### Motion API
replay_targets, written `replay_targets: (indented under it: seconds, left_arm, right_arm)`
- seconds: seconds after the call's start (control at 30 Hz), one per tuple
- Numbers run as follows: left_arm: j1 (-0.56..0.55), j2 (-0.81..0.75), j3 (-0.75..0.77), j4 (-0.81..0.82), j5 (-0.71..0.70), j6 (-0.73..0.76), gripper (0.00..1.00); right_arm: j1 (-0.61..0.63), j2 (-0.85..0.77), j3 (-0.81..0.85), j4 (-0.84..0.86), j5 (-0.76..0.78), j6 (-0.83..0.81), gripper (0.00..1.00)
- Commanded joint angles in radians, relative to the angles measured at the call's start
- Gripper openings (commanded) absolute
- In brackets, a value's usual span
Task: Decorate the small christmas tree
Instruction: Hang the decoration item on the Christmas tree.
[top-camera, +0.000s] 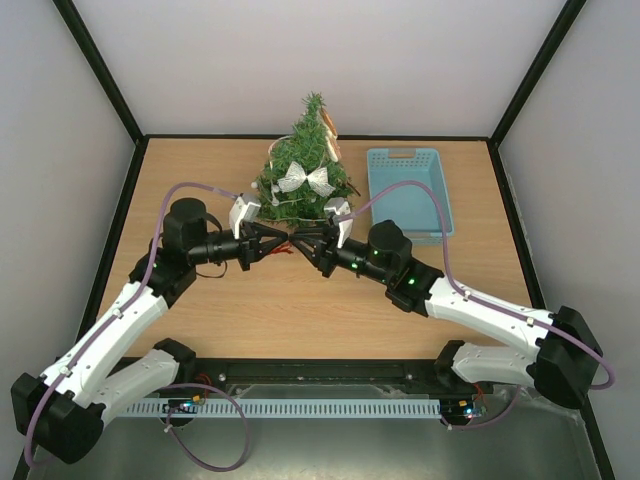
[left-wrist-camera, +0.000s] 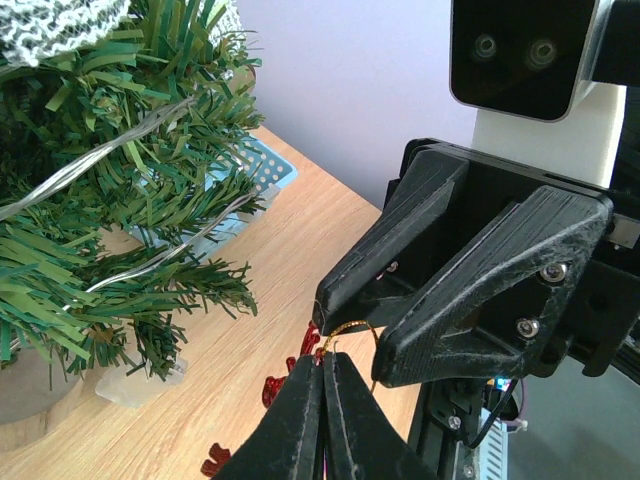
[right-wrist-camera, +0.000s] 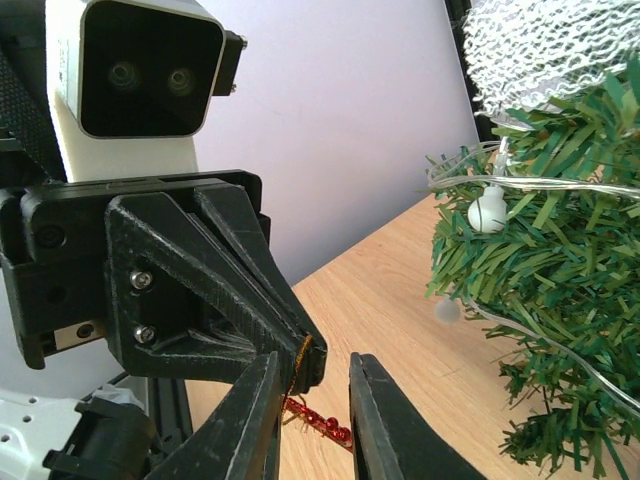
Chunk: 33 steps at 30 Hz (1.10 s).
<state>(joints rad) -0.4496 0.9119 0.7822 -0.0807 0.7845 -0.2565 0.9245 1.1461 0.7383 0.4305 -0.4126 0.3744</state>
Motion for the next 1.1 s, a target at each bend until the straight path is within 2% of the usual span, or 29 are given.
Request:
replay_targets:
  seconds: [0.0, 0.07, 0.17, 0.2, 0.8, 1.07]
  left_arm:
    - [-0.004, -0.012, -0.012, 0.021, 0.019, 0.009, 0.02]
    - [-0.004, -0.011, -0.013, 0.023, 0.020, 0.009, 0.02]
    - [-0.004, -0.007, -0.015, 0.024, 0.021, 0.008, 0.02]
    - [-0.004, -0.008, -0.015, 0.024, 0.021, 0.010, 0.02]
    - [-0.004, 0.042, -0.056, 0.096, -0.029, -0.019, 0.02]
    - [-0.016, 0.074, -0.064, 0.121, -0.027, -0.025, 0.02]
  right_arm:
    - [0.008, 0.004, 0.033, -0.015, 0.023, -0.017, 0.18]
    - [0.008, 0.009, 0.033, -0.016, 0.022, -0.019, 0.14]
    - [0.008, 0.010, 0.028, -0.016, 0.019, -0.025, 0.02]
    - [0.008, 0.007, 0.025, -0.015, 0.016, -0.028, 0.02]
    - [0.008, -0.016, -0.037, -0.057, 0.155, -0.116, 0.02]
    - [0.008, -0.026, -0.053, -0.066, 0.150, -0.128, 0.02]
